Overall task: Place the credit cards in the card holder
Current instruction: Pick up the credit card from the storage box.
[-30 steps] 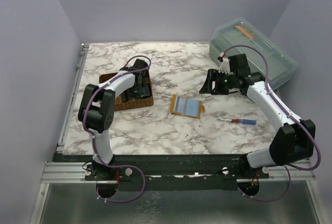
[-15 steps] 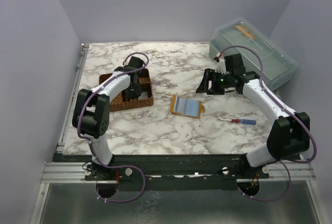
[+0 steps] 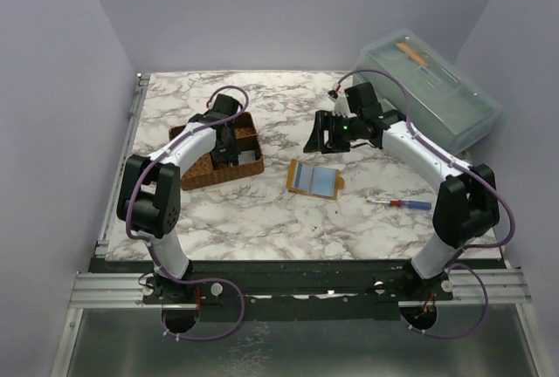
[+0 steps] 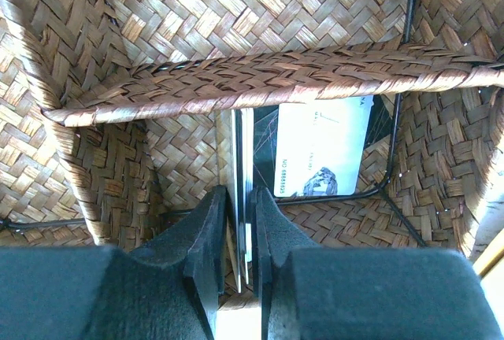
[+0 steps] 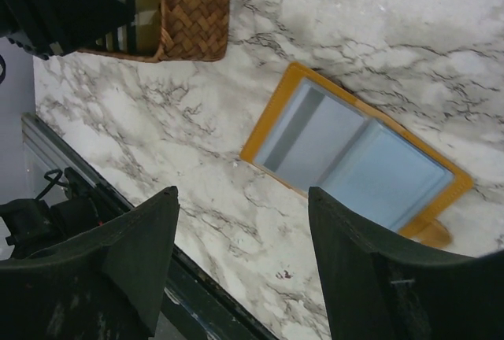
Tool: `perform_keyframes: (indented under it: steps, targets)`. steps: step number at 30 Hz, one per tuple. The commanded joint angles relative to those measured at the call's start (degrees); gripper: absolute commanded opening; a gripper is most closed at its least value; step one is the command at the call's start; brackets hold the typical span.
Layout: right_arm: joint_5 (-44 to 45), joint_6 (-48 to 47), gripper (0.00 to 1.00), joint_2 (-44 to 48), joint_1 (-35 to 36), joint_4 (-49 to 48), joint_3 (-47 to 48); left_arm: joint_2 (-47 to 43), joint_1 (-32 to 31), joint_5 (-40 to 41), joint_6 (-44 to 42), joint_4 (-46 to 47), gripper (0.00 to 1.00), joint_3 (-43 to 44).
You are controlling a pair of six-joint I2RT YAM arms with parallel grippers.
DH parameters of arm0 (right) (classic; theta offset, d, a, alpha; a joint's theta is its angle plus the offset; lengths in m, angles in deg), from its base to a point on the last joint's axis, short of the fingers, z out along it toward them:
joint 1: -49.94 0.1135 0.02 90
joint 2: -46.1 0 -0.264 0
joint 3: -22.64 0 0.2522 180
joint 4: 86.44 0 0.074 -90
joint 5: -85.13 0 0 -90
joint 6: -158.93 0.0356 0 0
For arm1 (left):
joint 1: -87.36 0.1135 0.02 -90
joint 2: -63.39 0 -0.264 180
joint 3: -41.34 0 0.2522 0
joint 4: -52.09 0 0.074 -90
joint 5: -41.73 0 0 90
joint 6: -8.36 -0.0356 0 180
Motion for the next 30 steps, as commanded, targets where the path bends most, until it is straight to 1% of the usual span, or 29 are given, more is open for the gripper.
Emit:
perform_keyframes:
  steps: [1,3,7,11,14,16,19,24,26,30]
  targets:
    - [-0.3,1.1,0.69,-4.2,2.3,-2.5,4.9,-1.8,0.3,-4.3,-1.1,0.6,0.04,-0.5]
    - [-1.2,2.0,0.69,-6.4,3.0,-3.9,7.0,-1.9,1.2,-6.0,-2.2,0.5,0.0,-0.2]
    - [-4.1,5.7,0.66,-10.4,4.7,-9.3,9.5,-2.3,2.8,-10.0,-4.5,0.1,0.0,0.4]
    - [-7.6,10.6,0.58,-14.7,6.2,-14.5,12.0,-3.2,4.0,-13.0,-6.7,0.5,0.0,0.0]
    - [-9.8,13.8,0.49,-17.1,7.1,-18.0,13.7,-3.7,4.4,-14.2,-8.5,1.0,0.0,-0.7]
    - [-9.4,14.8,0.46,-18.7,7.9,-18.8,15.4,-4.5,4.7,-14.6,-9.0,1.9,0.0,-1.3]
    - [-8.4,14.5,0.42,-21.3,8.9,-17.3,18.9,-5.2,5.1,-15.6,-10.1,2.5,0.0,-1.4]
    - [-8.3,13.6,0.41,-24.4,10.2,-15.9,23.6,-6.8,6.2,-17.4,-10.1,2.5,0.0,-1.2]
    - [-8.1,13.6,0.42,-25.4,10.8,-15.5,24.7,-7.6,6.6,-18.5,-10.2,2.6,0.0,-1.3]
    - [-7.9,15.4,0.48,-27.7,11.4,-13.8,27.4,-9.7,7.0,-19.1,-12.4,4.3,0.0,-3.3]
